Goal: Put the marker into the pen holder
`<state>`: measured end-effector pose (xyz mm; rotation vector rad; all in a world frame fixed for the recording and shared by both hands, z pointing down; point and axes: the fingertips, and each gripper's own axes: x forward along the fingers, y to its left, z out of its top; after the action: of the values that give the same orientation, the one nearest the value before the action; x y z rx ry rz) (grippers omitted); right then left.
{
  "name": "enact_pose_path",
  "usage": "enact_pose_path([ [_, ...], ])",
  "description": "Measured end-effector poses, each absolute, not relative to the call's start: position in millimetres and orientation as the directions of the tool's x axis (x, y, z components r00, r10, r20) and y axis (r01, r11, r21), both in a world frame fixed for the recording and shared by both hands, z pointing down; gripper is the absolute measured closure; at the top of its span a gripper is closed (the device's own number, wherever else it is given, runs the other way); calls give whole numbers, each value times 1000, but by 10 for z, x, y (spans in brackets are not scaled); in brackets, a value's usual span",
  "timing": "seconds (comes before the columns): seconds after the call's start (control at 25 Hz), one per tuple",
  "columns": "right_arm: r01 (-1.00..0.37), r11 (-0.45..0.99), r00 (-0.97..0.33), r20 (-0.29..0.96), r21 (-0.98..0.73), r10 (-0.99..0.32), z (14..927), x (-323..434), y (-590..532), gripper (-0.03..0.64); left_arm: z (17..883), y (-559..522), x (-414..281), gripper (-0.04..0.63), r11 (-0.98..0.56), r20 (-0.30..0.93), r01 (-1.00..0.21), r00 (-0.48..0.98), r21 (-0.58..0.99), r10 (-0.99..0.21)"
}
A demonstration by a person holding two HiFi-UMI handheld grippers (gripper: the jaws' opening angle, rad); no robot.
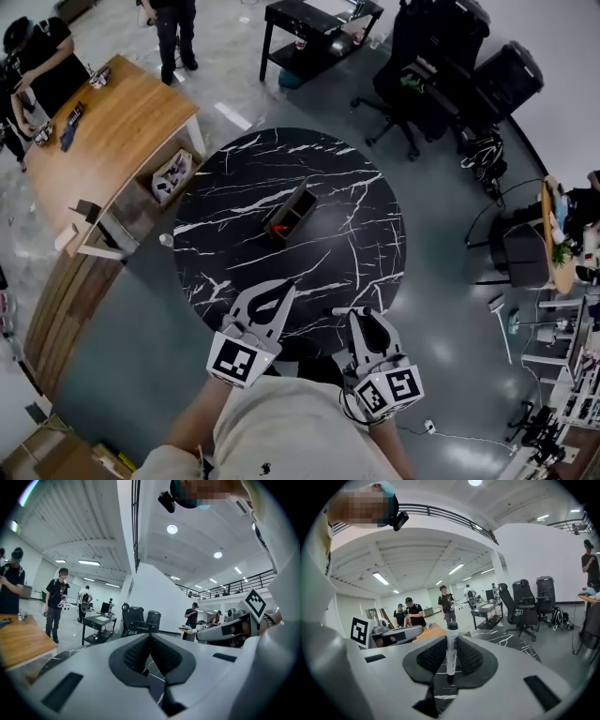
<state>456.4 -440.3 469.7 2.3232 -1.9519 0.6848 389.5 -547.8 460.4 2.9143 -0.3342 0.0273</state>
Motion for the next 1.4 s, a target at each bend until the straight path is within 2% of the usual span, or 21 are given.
enact_pose_path([
  [0.2, -949, -120, 0, 380, -293, -925, 4883, 4916, -4660, 535, 4571, -5610, 3986, 584, -911, 72, -357, 934, 207, -350],
  [0.4, -964, 37, -137, 372, -264, -918, 5012, 5273, -5227, 535, 4639, -5710, 4005, 583, -829, 122, -506, 862, 237, -491],
  [0.76, -967, 206, -249, 382, -149, -890, 5426, 5577, -6311, 535, 4808, -5719, 3865, 583, -687, 195, -684, 729, 247, -656],
  [1.0, -961, 269, -271, 400, -63, -876, 5696, 5480, -6804, 535, 4919, -5592, 3758, 583, -608, 216, -747, 662, 269, -718],
  [1.4, -935, 347, -277, 468, 69, -839, 6296, 5273, -7072, 535, 5035, -5555, 3659, 583, -573, 223, -763, 640, 298, -735],
])
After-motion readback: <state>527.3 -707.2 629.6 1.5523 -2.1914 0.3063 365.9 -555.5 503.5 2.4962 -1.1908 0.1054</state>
